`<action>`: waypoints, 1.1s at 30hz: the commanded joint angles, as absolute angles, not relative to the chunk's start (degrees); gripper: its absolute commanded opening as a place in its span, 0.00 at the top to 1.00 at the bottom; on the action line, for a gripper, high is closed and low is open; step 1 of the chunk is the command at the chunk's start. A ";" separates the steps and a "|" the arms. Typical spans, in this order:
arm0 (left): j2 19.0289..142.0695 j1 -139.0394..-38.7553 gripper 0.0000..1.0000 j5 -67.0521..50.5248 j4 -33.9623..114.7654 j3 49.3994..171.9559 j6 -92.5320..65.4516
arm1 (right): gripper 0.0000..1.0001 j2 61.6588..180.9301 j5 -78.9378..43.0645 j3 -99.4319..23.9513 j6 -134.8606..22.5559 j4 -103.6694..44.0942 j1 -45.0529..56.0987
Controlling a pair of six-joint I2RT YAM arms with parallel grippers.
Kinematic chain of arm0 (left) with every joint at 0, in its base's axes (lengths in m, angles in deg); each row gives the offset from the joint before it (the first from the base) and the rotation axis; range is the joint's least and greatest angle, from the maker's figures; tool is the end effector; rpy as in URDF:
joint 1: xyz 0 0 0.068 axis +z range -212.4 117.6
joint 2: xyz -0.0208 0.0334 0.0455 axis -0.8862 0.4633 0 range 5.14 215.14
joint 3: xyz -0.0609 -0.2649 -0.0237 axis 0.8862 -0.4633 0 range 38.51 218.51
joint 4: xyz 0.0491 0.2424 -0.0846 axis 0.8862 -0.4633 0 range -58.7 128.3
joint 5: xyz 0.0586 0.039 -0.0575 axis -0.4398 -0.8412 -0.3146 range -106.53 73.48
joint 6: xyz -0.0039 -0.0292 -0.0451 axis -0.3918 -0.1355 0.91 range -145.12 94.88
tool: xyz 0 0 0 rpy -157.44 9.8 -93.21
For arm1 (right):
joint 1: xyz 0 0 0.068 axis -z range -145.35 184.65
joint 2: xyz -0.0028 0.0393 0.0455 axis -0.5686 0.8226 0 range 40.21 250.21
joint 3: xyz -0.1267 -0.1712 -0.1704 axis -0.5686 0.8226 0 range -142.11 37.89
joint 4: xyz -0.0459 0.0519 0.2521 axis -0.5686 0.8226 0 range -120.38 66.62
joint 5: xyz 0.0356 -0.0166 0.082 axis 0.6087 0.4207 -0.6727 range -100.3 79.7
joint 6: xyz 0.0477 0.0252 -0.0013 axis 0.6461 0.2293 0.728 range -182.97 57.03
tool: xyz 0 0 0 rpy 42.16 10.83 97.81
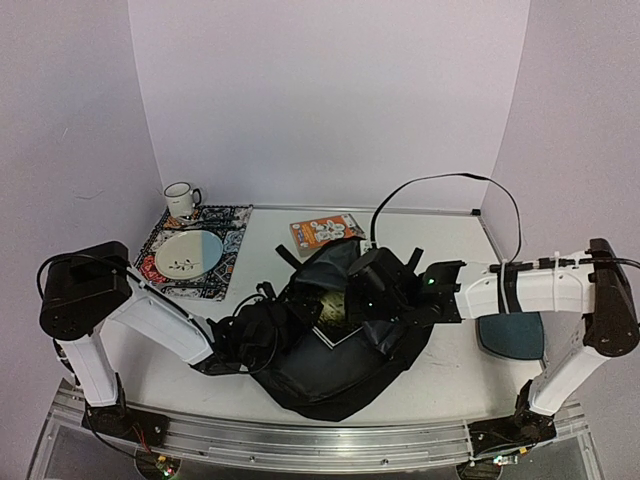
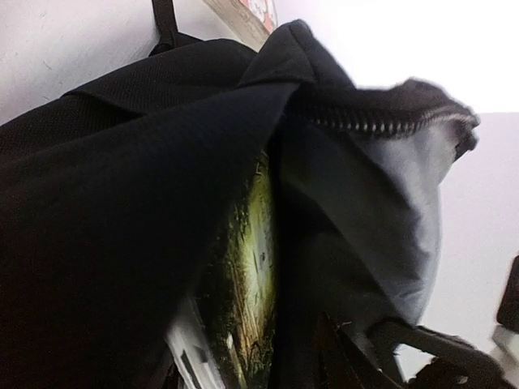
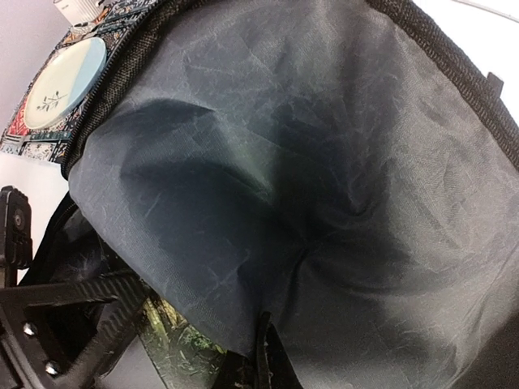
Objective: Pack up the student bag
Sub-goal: Place the book in the largest pocket of the bag.
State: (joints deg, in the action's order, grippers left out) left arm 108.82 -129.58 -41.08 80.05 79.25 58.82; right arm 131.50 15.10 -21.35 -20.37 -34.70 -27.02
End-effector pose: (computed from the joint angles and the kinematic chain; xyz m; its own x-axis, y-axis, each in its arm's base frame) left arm 0.1481 -0.3135 0.1408 -0.6991 -0.6707 -0.2478 -0.0666 0.4061 -0.9114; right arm 0.1840 0.3092 0.2488 -0.5787 0.2149 -0.7867 -0.3034 0.8387 0.4522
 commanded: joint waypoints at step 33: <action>84.87 -128.11 0.19 -39.79 35.96 90.65 28.63 | 1.00 126.85 20.03 -14.99 -21.02 -25.75 -22.93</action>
